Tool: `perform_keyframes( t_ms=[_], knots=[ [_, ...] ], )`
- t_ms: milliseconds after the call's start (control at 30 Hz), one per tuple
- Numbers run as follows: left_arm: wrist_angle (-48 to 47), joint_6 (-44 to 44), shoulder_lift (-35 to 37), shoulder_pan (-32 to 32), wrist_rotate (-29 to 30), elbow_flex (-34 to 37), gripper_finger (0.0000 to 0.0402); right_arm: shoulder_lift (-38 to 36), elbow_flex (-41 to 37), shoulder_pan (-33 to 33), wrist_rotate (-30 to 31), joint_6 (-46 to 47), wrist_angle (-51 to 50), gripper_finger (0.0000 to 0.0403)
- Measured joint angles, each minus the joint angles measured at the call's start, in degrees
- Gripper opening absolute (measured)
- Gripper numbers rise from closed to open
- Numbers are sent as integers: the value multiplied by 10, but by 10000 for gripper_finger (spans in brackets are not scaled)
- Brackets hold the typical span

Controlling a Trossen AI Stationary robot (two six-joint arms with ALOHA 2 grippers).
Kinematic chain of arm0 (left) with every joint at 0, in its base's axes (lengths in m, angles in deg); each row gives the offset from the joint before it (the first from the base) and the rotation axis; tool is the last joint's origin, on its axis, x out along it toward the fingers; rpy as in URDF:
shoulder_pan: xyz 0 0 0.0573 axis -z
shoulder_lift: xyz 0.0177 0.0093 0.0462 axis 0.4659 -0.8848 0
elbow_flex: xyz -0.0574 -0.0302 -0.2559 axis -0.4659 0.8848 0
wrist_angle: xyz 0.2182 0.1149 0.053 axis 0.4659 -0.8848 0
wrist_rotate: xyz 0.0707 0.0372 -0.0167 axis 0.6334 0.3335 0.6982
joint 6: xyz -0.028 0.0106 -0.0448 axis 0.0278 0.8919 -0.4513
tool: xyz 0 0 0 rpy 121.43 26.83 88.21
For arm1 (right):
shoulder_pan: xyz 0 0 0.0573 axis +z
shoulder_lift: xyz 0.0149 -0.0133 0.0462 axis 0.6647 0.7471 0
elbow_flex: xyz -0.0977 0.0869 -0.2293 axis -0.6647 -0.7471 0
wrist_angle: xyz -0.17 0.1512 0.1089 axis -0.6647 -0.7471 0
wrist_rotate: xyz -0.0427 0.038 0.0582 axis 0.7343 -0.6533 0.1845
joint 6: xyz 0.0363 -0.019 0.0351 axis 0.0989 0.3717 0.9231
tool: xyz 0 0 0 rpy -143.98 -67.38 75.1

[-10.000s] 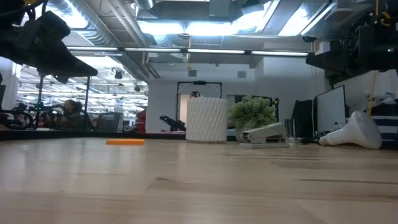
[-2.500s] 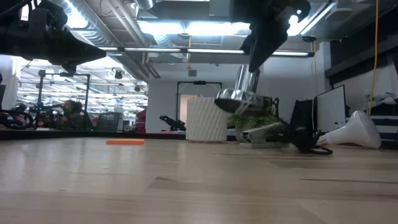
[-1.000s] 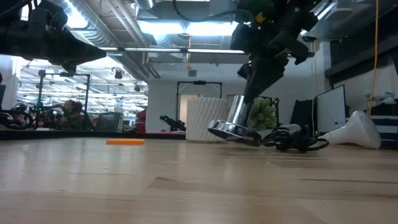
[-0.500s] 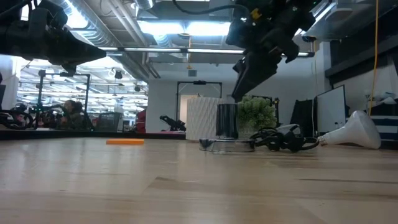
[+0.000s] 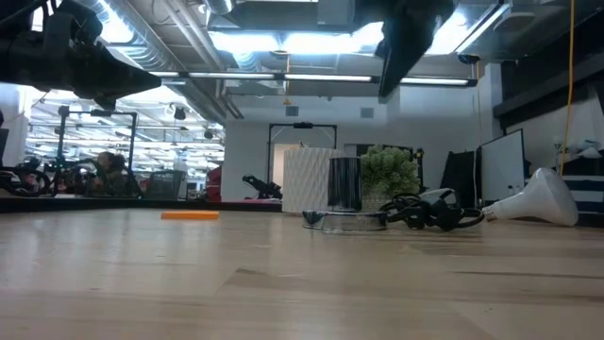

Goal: Screw lightbulb
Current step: Insert the light bulb into the lamp socket

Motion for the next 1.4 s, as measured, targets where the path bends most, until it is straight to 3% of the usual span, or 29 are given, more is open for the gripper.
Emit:
perform_keyframes(
  t_ms=[233, 500, 600, 733, 833, 1200, 1400],
  knots=[
    [0, -12, 0, 0, 0, 0, 5, 0, 111, 0, 19, 81, -128, 76],
    [0, -32, 0, 0, 0, 0, 5, -2, 177, 0, 25, 272, -282, 76],
    [0, -28, 0, 0, 0, 0, 5, -15, 163, 0, 76, 283, -278, 76],
    [0, -13, 0, 0, 0, 0, 5, -19, 158, -20, 209, 281, -283, 76],
    [0, -17, 0, 0, 0, 0, 5, -20, 150, -62, 239, 280, -283, 76],
    [0, -27, 0, 0, 0, 0, 5, -20, 85, -269, 111, 272, -284, 76],
    [0, -48, 0, 0, 0, 0, 5, -39, -13, -350, 84, 216, -284, 76]
  ],
)
